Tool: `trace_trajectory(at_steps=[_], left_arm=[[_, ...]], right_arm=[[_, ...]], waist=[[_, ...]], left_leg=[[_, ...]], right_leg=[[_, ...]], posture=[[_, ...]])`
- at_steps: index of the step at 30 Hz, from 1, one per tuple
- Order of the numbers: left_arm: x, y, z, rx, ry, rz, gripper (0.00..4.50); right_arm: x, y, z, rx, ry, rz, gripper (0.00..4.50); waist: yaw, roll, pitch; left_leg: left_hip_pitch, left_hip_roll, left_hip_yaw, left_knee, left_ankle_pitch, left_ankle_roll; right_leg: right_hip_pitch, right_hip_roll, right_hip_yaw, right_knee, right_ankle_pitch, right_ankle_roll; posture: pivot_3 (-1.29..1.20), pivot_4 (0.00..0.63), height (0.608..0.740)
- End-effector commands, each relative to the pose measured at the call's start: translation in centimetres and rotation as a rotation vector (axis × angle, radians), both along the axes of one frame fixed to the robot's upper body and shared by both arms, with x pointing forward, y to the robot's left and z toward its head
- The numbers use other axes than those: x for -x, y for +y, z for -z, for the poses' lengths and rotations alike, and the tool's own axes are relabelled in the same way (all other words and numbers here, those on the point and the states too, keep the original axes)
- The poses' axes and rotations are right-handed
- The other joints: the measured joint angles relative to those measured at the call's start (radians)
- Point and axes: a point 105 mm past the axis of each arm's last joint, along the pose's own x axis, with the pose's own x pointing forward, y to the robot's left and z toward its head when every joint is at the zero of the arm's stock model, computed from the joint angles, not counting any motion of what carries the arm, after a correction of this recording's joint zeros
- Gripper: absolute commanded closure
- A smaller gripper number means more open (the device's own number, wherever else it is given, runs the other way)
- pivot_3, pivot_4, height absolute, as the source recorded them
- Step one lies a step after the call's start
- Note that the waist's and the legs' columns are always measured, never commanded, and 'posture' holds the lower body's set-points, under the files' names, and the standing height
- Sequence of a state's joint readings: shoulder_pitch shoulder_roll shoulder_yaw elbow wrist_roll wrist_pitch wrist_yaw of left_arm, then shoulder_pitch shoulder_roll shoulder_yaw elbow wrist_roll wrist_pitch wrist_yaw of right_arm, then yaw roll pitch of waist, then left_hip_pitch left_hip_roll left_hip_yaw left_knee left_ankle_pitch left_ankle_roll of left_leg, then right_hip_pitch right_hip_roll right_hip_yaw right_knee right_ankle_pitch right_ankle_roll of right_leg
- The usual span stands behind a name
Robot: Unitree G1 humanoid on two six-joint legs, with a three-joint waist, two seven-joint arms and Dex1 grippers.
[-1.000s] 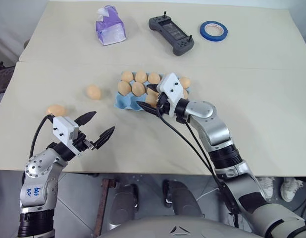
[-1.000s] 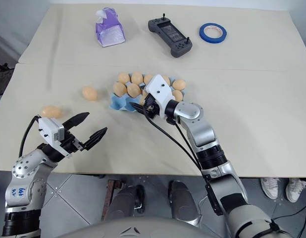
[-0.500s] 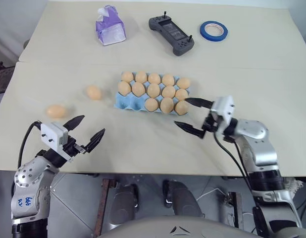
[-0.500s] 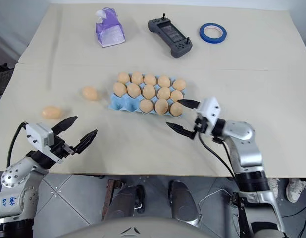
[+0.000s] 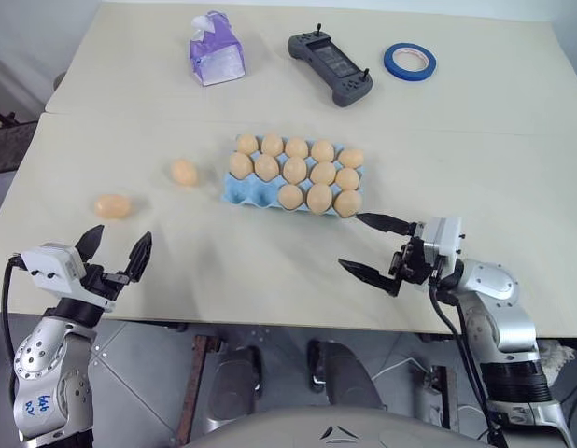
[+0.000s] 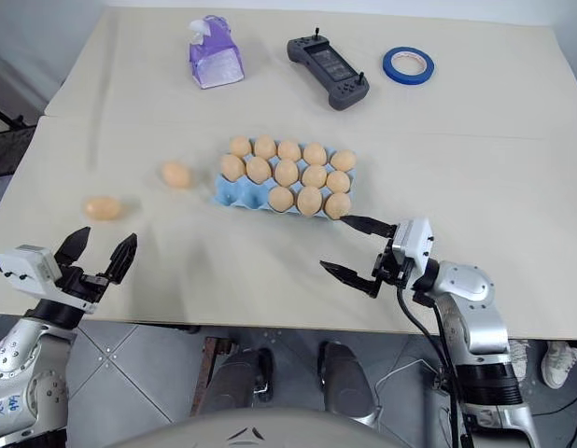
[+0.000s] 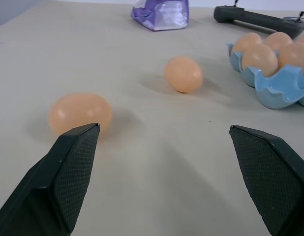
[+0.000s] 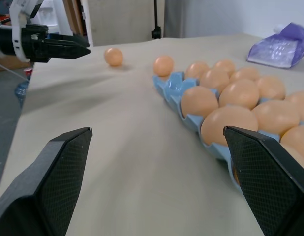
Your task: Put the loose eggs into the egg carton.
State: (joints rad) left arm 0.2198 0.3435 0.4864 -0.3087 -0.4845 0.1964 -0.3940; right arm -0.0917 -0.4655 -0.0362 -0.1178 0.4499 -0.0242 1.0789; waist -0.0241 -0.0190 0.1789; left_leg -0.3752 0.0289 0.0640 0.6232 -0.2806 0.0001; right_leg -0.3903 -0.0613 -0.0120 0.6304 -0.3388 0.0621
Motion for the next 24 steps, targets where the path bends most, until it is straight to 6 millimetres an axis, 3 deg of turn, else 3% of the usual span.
trace_trajectory(at_steps=[1,7,14,22,24], left_arm=[[-2.7,-1.2,-1.9,-0.006,-0.069,0.005,0.00],[-8.5,-4.2,-3.6,-0.051,-0.086,0.077,0.00],[-13.7,-4.6,-3.2,-0.060,-0.013,0.003,0.00],[-15.5,-6.3,-1.0,-0.066,0.111,0.056,0.00],[-15.5,-6.6,-0.8,-0.051,0.112,0.080,0.61]], right_arm=[[-0.3,0.6,-0.7,0.008,-0.070,0.014,0.03],[-1.2,1.2,-1.0,0.010,-0.098,0.027,0.03],[-1.3,1.3,-1.0,0.010,-0.100,0.033,0.03],[-1.7,0.8,-1.5,0.013,-0.112,0.073,0.03],[-1.8,0.9,-1.6,0.009,-0.113,0.074,0.00]], waist=[[0.005,0.000,0.000],[0.002,-0.001,0.000],[-0.005,-0.002,0.001],[-0.001,-0.005,0.003],[-0.001,-0.005,0.003]], left_leg=[[0.000,0.000,0.000,0.001,0.000,0.000],[-0.001,0.000,0.000,0.005,0.000,0.000],[-0.001,0.000,0.002,0.006,0.000,0.000],[0.000,0.000,0.002,0.008,0.000,0.000],[0.000,0.000,0.002,0.008,0.000,-0.001]], right_leg=[[0.000,0.000,0.000,0.000,0.000,0.000],[0.000,0.000,-0.001,0.004,0.001,0.000],[-0.001,0.001,-0.002,0.007,0.002,0.002],[-0.001,0.001,-0.003,0.010,0.002,0.002],[-0.002,0.001,-0.003,0.011,0.002,0.002]], posture=[[0.00,0.150,0.740],[0.00,0.150,0.740],[0.00,0.150,0.740],[0.00,0.150,0.740],[0.00,0.150,0.740]])
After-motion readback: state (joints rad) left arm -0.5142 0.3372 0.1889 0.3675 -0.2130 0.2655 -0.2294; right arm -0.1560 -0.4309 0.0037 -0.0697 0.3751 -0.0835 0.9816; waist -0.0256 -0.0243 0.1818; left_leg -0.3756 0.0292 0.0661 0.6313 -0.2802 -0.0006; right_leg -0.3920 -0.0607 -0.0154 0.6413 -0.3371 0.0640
